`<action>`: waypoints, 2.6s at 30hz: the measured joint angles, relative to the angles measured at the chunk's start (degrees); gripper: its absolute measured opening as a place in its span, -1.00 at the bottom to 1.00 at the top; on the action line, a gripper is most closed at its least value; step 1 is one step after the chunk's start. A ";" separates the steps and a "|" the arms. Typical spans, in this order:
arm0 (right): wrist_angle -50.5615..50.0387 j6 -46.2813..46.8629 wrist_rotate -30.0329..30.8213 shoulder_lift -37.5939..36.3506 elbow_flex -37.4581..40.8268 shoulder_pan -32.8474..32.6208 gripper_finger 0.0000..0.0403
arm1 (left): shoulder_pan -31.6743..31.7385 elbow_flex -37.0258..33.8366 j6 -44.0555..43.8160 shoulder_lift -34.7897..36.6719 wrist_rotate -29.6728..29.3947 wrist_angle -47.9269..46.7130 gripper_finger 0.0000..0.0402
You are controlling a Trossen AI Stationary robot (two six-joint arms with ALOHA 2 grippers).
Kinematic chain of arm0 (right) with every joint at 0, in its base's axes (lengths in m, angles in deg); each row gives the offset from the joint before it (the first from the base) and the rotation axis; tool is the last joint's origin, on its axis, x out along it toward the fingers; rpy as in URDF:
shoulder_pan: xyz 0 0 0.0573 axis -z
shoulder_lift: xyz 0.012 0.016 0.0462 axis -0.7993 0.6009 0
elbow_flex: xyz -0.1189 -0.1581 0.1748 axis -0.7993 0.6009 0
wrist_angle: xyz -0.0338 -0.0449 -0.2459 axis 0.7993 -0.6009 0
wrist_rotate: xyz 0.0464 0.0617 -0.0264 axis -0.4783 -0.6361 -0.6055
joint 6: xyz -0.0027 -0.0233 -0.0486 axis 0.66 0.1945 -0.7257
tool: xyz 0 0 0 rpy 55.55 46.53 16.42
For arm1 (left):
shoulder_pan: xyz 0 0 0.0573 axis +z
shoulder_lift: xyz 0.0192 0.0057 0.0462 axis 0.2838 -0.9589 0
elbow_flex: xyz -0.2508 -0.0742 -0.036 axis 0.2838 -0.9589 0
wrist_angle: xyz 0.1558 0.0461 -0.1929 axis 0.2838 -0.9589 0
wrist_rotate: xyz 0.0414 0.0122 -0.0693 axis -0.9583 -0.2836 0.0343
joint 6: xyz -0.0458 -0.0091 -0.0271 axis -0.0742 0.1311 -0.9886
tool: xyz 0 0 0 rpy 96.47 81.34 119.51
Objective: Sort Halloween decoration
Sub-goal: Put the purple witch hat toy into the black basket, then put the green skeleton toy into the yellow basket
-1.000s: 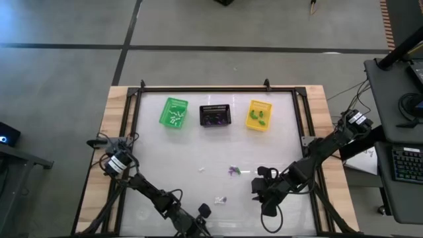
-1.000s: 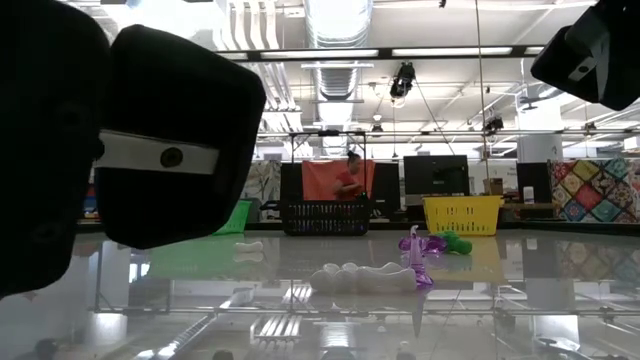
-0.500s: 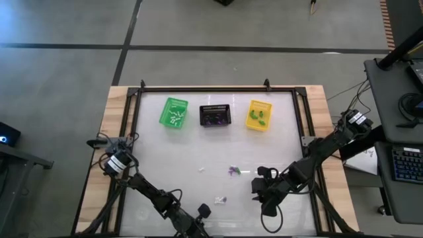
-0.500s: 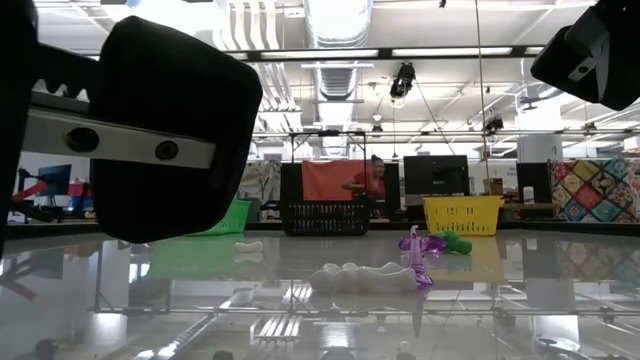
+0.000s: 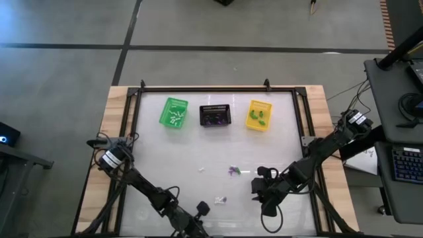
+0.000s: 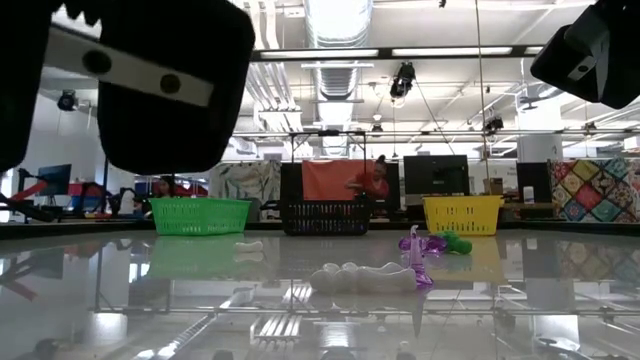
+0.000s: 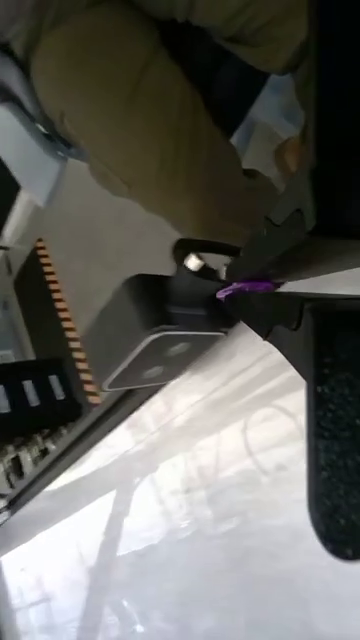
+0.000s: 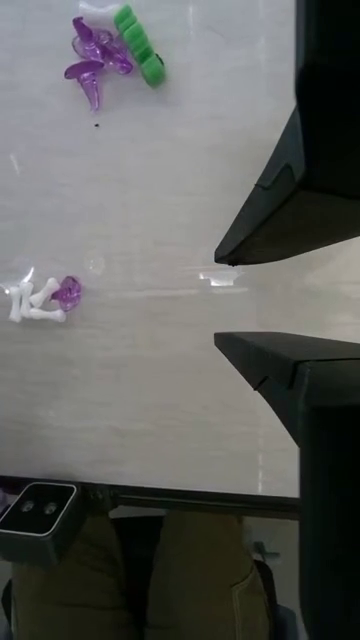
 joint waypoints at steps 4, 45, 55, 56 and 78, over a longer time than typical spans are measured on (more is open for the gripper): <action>0.02 0.00 0.02 0.00 0.00 0.00 -0.46 | 0.00 -0.07 0.11 0.87 -0.90 -3.03 -0.99; 3.34 -18.62 22.03 0.00 0.00 18.92 -0.46 | 61.91 -18.12 7.34 33.21 6.05 -10.13 -1.00; 3.42 -17.57 22.05 0.00 -1.72 19.79 -0.46 | 63.49 -14.36 4.87 25.29 3.40 -11.47 -0.85; 3.47 -17.38 21.97 0.00 -2.03 19.78 -0.46 | 63.49 -14.21 4.75 25.14 3.40 -11.43 -0.81; -6.83 21.23 1.96 1.50 -3.17 19.30 -0.46 | 47.87 -19.49 0.82 41.10 8.29 -10.75 -0.47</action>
